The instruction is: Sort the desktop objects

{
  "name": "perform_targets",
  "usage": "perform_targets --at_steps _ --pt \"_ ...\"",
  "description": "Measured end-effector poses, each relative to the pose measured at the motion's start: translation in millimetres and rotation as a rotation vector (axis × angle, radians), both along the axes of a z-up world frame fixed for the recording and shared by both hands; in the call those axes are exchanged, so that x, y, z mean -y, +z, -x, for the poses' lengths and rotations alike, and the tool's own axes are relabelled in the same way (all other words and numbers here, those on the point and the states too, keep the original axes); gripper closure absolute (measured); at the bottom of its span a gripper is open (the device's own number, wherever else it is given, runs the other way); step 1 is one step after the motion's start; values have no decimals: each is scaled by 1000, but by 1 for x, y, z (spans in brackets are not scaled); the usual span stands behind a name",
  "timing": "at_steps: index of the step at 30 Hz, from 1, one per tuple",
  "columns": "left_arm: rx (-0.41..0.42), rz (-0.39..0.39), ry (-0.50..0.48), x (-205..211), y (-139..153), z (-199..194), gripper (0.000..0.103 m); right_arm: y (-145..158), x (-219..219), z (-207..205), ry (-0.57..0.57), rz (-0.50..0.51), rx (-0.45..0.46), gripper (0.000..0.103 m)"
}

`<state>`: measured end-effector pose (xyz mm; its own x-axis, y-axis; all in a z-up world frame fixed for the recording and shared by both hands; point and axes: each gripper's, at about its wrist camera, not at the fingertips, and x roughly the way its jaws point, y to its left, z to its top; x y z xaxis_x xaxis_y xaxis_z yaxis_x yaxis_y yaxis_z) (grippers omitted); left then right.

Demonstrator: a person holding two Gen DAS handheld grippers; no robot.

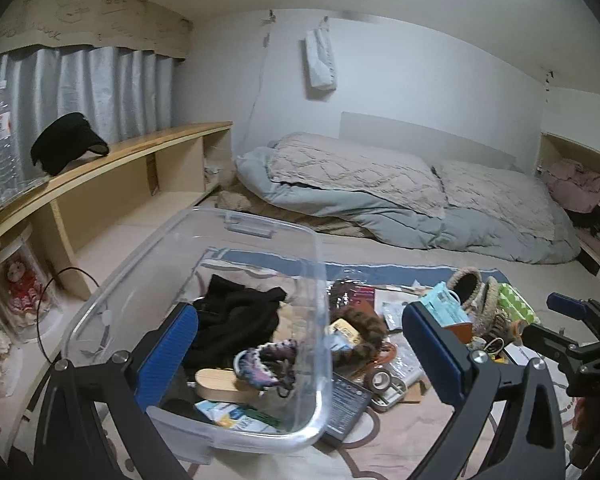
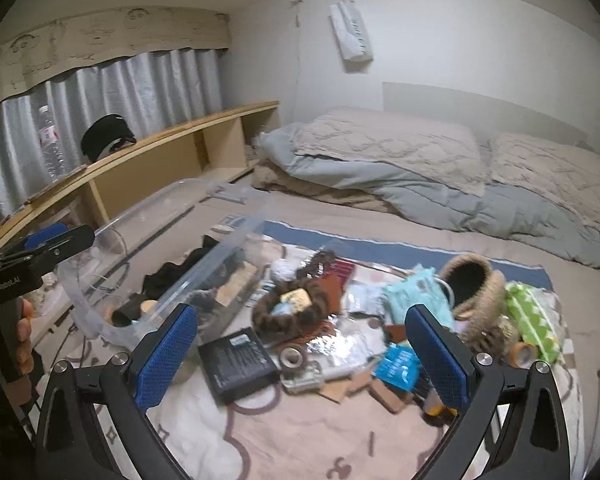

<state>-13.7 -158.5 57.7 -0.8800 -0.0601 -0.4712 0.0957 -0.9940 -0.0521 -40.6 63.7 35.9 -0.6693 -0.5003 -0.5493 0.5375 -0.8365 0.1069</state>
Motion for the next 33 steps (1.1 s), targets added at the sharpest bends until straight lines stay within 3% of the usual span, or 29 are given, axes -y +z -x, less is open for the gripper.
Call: perform_targets --at_steps 9,20,33 --pt "9 8 -60 -36 -5 2 0 -4 -47 5 -103 20 20 0" --pt "5 -14 -85 -71 -7 7 0 -20 -95 20 -218 -46 9 0" --pt "-32 -9 -111 -99 -13 28 0 -35 -123 39 -263 -38 57 0"
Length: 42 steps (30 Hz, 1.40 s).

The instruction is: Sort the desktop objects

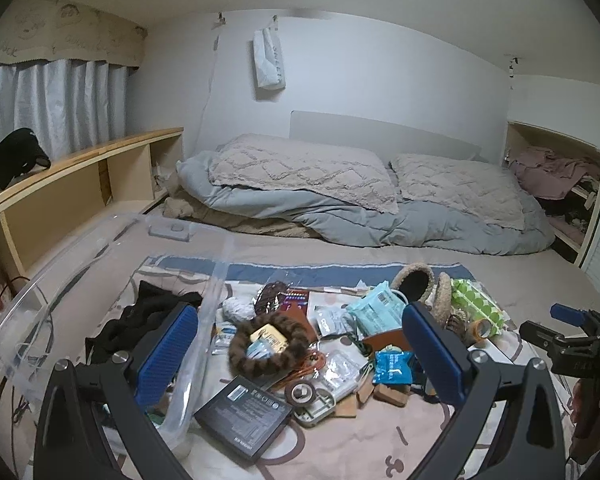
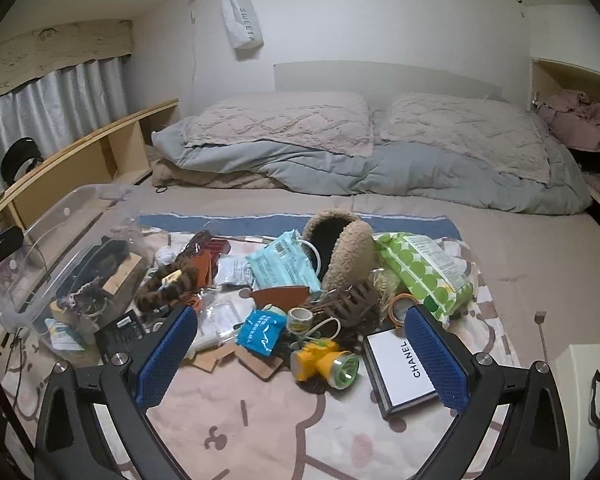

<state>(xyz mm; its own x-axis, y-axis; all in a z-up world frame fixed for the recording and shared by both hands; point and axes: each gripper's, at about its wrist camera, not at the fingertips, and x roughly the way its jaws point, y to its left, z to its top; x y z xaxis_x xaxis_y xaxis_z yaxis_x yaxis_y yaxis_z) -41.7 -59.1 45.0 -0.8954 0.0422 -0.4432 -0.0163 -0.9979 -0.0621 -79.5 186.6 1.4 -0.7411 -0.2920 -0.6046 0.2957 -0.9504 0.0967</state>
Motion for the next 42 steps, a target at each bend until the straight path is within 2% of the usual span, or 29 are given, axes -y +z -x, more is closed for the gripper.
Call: perform_targets --at_steps 5,7,9,10,12,15,20,23,31,33,35,42 --pt "16 -25 -30 -10 -8 15 0 -16 -1 15 -22 -4 51 0" --pt "26 -29 -36 -13 -12 21 0 -26 -1 25 -27 -3 81 3" --pt "35 -26 -42 -17 -17 29 0 -36 -1 36 -29 -9 118 23" --pt "38 -23 -45 -19 -19 32 0 -43 0 43 -34 -14 141 26" --pt "47 -18 -54 -23 -24 41 0 -57 0 55 -43 -25 190 41" --pt "66 -15 -70 -30 -33 52 0 -77 -3 72 -69 -20 262 51" --pt "108 14 -104 -44 -53 71 2 -106 -10 97 -121 25 358 52" --pt "144 30 -132 -53 -63 82 11 -120 -12 110 -136 37 393 52" --pt "189 38 -165 -61 -81 100 11 -155 1 137 -122 8 462 52" --pt "201 41 -166 -60 -85 103 11 -168 5 137 -109 -11 498 52" --pt "211 45 -167 -59 -89 105 11 -174 3 133 -103 16 517 52" --pt "269 46 -196 -60 -106 100 11 -172 8 96 18 28 583 52"
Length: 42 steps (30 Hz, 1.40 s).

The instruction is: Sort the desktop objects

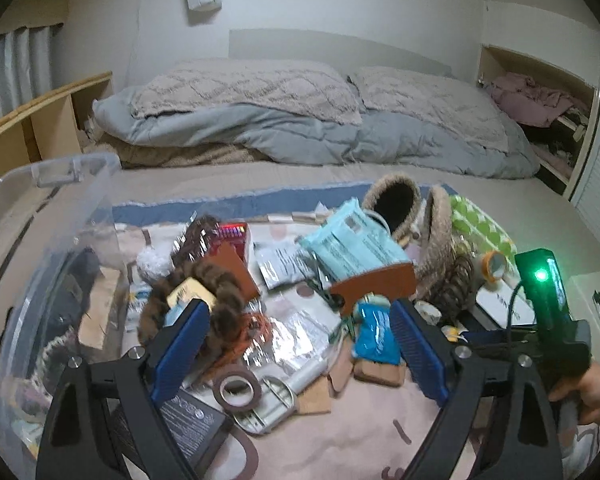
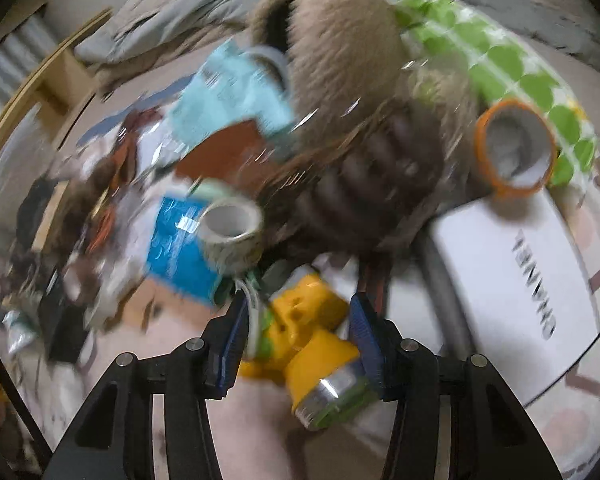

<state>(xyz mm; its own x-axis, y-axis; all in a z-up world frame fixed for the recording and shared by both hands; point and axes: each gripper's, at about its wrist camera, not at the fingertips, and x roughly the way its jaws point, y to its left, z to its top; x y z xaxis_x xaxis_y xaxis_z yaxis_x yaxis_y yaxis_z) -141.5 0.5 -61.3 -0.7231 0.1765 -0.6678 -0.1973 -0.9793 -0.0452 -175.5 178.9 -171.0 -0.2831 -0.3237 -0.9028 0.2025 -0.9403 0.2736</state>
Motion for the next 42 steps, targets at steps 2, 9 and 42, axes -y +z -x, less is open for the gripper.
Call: perform_targets --at_steps 2,9,42 --pt "10 18 -18 -4 -5 -4 11 3 3 -11 42 -21 9 52" --pt "21 47 -60 -14 -8 -23 11 15 1 -42 132 -84 -41 66" --pt "121 -3 -75 11 -29 -57 11 14 52 -125 373 152 147 98"
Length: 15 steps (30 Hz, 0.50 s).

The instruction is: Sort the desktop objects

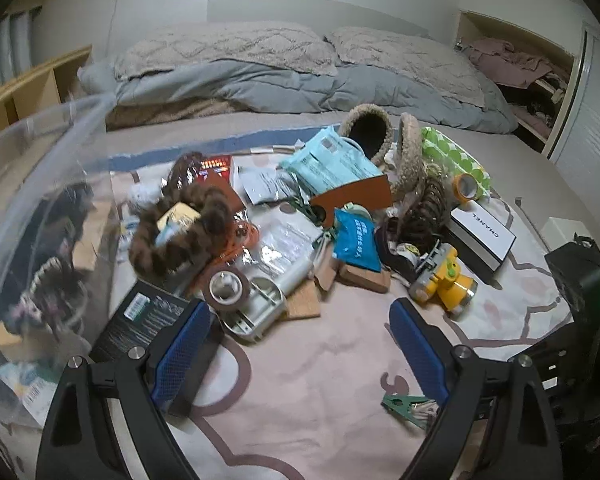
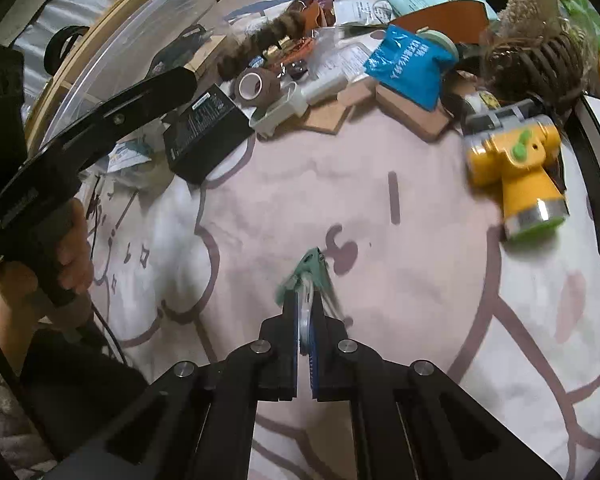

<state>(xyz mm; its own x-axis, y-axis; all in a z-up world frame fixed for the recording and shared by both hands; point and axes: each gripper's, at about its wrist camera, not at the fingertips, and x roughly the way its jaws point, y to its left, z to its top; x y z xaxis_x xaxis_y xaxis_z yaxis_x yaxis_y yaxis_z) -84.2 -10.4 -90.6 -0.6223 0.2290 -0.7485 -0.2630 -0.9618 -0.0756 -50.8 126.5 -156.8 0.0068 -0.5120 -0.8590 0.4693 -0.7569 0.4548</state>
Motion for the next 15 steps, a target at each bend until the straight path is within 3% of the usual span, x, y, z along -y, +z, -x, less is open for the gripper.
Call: perform_targets --at_steps 2,5,9,15 --pt "2 2 -7 -1 -2 -1 11 1 -6 -3 -1 -1 -2 91" --pt "3 11 -19 -5 -4 -4 11 6 -16 -6 -30 -24 -35 39" --pt "7 6 -38 -8 -8 -9 11 22 -25 2 -59 -22 -132 39" --pt "29 -23 -71 -14 -21 -16 11 46 -52 35 -202 -47 -294 39"
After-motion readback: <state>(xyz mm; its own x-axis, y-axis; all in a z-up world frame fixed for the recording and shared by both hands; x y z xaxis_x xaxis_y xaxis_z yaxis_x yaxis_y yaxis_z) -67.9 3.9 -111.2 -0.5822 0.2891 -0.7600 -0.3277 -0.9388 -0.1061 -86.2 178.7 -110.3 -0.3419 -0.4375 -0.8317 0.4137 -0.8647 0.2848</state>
